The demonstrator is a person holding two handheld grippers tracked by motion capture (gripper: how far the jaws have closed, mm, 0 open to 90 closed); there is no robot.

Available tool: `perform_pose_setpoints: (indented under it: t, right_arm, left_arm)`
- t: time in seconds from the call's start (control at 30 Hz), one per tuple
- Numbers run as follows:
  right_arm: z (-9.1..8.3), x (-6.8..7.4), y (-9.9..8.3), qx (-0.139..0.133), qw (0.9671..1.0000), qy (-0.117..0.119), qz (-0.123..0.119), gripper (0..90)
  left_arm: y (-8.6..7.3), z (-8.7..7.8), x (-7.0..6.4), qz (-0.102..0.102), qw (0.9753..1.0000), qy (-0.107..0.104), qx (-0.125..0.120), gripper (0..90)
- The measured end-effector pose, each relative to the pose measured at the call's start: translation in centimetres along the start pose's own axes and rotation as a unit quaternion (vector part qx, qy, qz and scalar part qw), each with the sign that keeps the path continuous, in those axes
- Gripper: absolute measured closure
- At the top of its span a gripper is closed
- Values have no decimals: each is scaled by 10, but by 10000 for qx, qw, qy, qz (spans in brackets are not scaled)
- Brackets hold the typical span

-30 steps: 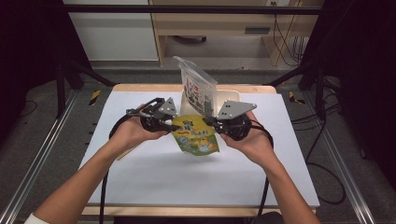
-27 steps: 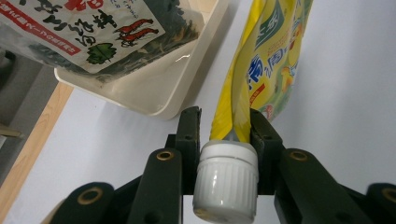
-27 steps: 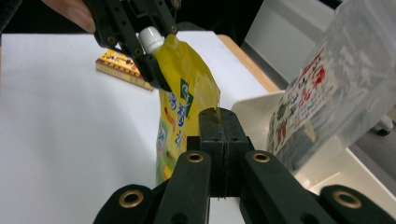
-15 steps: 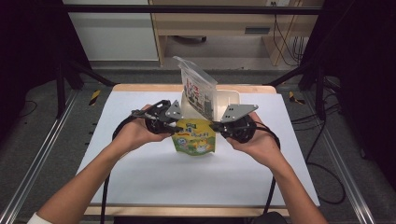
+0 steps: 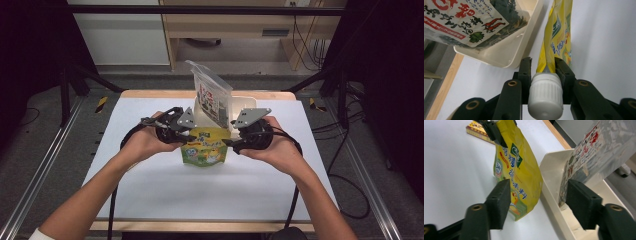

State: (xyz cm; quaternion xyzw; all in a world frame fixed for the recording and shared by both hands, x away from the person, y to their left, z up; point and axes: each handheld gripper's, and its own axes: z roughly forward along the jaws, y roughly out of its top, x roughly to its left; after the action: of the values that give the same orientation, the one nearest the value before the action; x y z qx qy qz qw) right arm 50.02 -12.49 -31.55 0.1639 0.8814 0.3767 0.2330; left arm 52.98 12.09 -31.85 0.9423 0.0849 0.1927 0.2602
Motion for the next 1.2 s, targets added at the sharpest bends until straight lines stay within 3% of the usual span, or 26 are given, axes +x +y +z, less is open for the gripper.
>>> perform_pose_setpoints:
  t: [0.17, 0.27, 0.57, 0.8, 0.93, 1.03, 1.07, 1.2]
  right_arm:
    - [7, 1, 8, 336, 9993, 64, -150, 312]
    - [12, 0, 13, 473, 9984, 261, -189, 318]
    - [30, -2, 21, 738, 9959, 462, -256, 545]
    - [45, -5, 21, 900, 9938, 637, -174, 715]
    - [49, -5, 22, 916, 9929, 735, -206, 865]
    - [49, -4, 23, 933, 9926, 754, -184, 900]
    - [48, -3, 23, 945, 9925, 751, -178, 900]
    - [43, -2, 21, 979, 9928, 695, -43, 900]
  left_arm:
    - [1, 0, 0, 38, 10000, 3, 21, 698]
    - [1, 0, 0, 37, 10000, -1, 15, 698]
    - [1, 0, -1, 86, 10000, -8, -20, 698]
    - [0, -1, -1, 96, 9999, -20, -34, 698]
    - [-1, -1, 0, 43, 10000, -37, -36, 696]
    - [-4, -1, 0, -23, 9999, -42, -100, 690]
    - [-5, -1, 0, -112, 9997, -64, -209, 665]
    - [-10, -8, 1, -382, 9977, -57, -556, 381]
